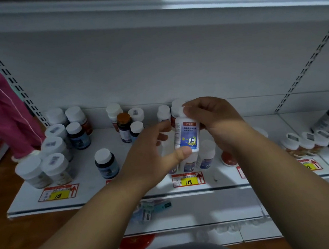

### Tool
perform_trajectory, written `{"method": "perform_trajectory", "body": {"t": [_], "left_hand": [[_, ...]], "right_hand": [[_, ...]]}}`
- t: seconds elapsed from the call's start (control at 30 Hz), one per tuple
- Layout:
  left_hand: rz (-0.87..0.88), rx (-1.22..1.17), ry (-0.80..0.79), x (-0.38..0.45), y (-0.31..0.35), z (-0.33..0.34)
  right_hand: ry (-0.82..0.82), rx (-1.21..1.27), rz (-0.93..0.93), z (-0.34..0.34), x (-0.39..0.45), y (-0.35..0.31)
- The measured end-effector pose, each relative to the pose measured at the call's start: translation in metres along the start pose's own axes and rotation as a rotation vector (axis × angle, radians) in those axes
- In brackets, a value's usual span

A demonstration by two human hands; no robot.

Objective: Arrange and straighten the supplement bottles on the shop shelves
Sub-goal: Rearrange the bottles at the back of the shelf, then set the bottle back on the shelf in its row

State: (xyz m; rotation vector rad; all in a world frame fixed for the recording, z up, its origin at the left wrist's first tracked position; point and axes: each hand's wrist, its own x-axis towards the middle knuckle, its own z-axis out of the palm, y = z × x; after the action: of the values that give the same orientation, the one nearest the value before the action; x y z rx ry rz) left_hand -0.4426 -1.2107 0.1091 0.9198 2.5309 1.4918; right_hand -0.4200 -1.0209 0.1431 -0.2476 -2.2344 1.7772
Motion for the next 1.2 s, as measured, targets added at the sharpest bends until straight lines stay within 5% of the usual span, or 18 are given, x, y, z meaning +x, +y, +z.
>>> {"method": "perform_trajectory", "body": {"t": [0.17, 0.33, 0.8, 0.87, 1.03, 1.2], "left_hand": [[-0.038, 0.026, 0.163, 0.030, -0.008, 0.009], [-0.051, 0.152, 0.134, 0.055, -0.025, 0.028], [-0.112, 0.224, 0.149, 0.058, -0.045, 0.059], [-0.098, 0.236, 0.145, 0.061, -0.046, 0.058], [-0.058, 0.215, 0.124, 0.072, -0.041, 0.056], [-0.070, 0.221, 0.087, 0.082, -0.037, 0.061]], "right_hand": [[0.074, -0.370, -0.095, -0.022, 0.031, 0.016], [-0.071, -0.719, -0.125, -0.023, 0.056, 0.043], [-0.452, -0.885, 0.002, -0.009, 0.078, 0.083], [-0.426, -0.889, 0.030, -0.013, 0.083, 0.081], [0.011, -0.786, 0.134, -0.037, 0.113, 0.083], [-0.071, -0.914, 0.200, -0.026, 0.128, 0.093]]}}
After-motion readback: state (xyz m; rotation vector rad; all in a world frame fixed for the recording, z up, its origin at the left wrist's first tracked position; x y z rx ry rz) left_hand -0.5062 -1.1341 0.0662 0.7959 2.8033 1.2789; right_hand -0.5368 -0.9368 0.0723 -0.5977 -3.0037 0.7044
